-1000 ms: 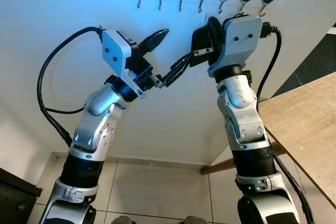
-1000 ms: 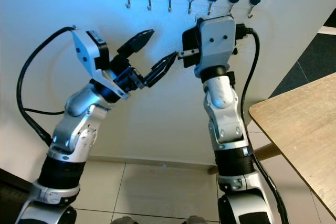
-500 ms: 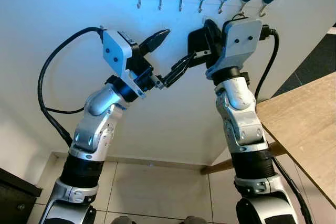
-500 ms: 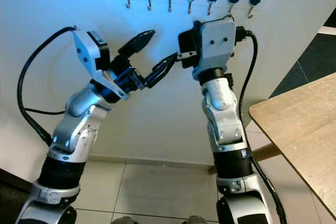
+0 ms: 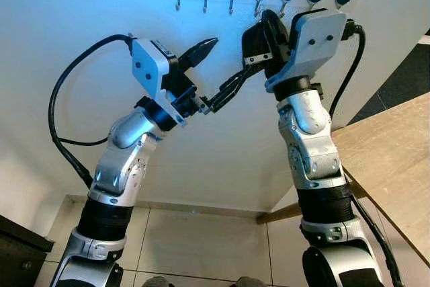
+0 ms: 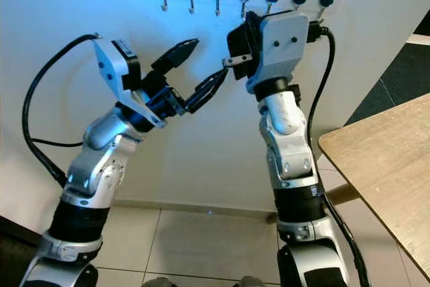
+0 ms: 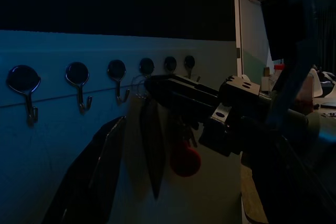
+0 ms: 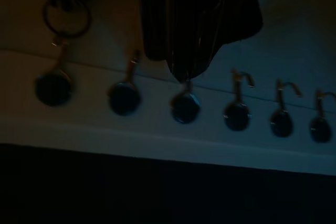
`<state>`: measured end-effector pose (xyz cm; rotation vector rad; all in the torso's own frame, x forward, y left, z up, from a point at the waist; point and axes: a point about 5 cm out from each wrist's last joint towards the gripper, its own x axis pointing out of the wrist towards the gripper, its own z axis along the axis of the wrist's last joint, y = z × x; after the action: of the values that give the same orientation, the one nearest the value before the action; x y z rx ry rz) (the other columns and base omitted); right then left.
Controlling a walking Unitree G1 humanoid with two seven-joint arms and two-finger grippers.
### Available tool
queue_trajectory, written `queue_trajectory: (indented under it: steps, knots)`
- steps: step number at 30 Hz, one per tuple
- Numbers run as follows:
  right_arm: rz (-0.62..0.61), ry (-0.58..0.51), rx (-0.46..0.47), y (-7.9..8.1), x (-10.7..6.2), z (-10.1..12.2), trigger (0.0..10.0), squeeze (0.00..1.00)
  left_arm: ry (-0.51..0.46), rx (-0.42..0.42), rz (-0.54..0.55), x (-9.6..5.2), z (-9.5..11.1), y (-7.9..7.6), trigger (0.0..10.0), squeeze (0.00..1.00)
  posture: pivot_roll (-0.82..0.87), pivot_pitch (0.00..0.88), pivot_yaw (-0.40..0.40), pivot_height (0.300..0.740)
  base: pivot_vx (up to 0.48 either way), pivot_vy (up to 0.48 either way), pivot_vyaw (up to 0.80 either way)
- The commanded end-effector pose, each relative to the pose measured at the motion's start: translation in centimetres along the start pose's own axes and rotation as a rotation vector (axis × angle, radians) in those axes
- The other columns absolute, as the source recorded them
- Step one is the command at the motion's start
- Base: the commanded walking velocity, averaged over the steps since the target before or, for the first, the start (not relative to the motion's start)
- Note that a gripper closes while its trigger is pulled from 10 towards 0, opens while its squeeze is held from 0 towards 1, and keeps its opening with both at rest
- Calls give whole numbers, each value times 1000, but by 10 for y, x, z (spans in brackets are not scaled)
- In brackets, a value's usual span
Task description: Hang keys on a hook
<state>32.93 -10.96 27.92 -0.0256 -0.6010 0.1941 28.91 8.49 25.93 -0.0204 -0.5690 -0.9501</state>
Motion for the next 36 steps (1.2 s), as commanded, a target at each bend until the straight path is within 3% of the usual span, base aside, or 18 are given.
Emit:
queue_trajectory:
  steps: [1, 16, 26, 36]
  knots:
    - [-16, 0, 24, -6, 0, -1, 10000, 0, -9, -10, -25, 3, 0, -5, 10000, 0, 31, 51, -45, 740, 0, 0, 0]
    - [-19, 77, 197, -13, -1, -14, 10000, 0, -6, -8, -24, 3, 0, -5, 10000, 0, 34, 54, -44, 740, 0, 0, 0]
    - [137, 49, 376, 3, -4, -7, 10000, 0, -7, -5, -27, 3, 1, -5, 10000, 0, 35, 56, -42, 740, 0, 0, 0]
    - [176, 23, 412, 0, 2, -1, 10000, 0, -7, -4, -27, 3, 2, -5, 10000, 0, 36, 57, -42, 740, 0, 0, 0]
